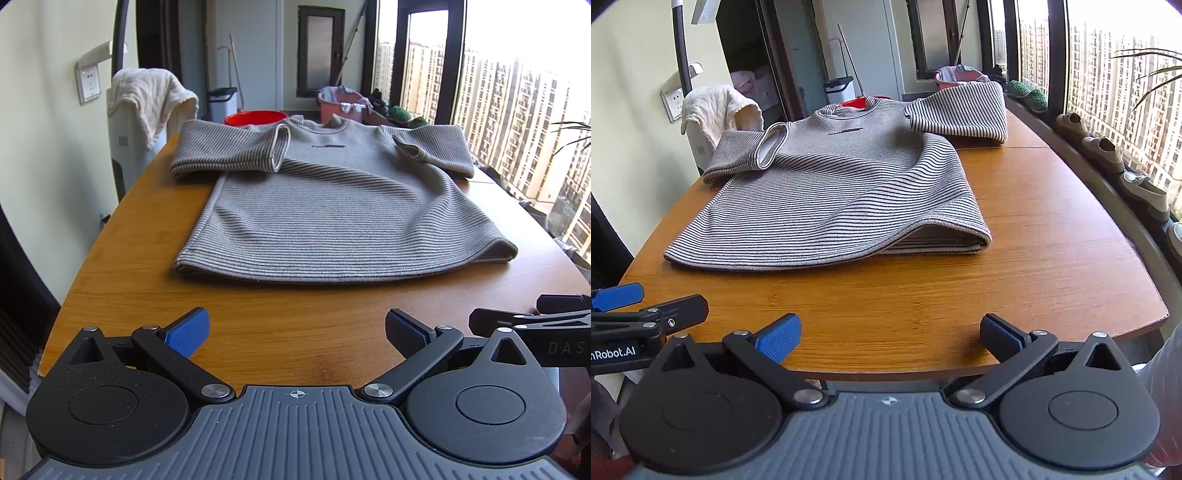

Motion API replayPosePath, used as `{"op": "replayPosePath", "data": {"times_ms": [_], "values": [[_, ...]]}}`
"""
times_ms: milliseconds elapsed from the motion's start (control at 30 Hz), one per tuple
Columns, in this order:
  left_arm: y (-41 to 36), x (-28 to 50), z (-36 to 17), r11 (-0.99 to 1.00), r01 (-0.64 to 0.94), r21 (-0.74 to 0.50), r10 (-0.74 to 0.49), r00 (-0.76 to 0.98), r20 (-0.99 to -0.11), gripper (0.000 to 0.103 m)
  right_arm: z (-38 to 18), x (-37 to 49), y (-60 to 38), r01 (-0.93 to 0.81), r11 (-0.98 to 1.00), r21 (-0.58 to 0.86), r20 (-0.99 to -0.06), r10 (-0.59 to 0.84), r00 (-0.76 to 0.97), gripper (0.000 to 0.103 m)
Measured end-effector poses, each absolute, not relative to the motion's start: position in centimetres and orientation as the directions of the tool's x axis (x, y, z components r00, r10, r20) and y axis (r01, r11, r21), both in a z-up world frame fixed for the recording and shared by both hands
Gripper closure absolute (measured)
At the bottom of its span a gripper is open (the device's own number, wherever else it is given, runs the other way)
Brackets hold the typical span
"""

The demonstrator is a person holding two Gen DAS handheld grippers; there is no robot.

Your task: Fold clothes

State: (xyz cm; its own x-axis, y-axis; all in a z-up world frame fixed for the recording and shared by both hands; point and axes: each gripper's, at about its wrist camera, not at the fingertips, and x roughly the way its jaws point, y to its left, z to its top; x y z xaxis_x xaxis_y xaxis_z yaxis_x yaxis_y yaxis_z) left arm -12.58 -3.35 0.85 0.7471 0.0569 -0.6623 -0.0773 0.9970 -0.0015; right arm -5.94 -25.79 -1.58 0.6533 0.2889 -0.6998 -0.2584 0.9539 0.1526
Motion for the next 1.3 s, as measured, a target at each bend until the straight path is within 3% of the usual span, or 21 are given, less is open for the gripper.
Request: {"op": "replayPosePath", "data": {"times_ms": [1300], "values": [[-3.27,-12.6,1.02,0.997,-0.083,-0.006,0.058,0.749,-0.66,0.0,-1.44,-6.02,-25.89,-0.254,0.955,0.156,-0.7,0.288,0.654,0.0]]}}
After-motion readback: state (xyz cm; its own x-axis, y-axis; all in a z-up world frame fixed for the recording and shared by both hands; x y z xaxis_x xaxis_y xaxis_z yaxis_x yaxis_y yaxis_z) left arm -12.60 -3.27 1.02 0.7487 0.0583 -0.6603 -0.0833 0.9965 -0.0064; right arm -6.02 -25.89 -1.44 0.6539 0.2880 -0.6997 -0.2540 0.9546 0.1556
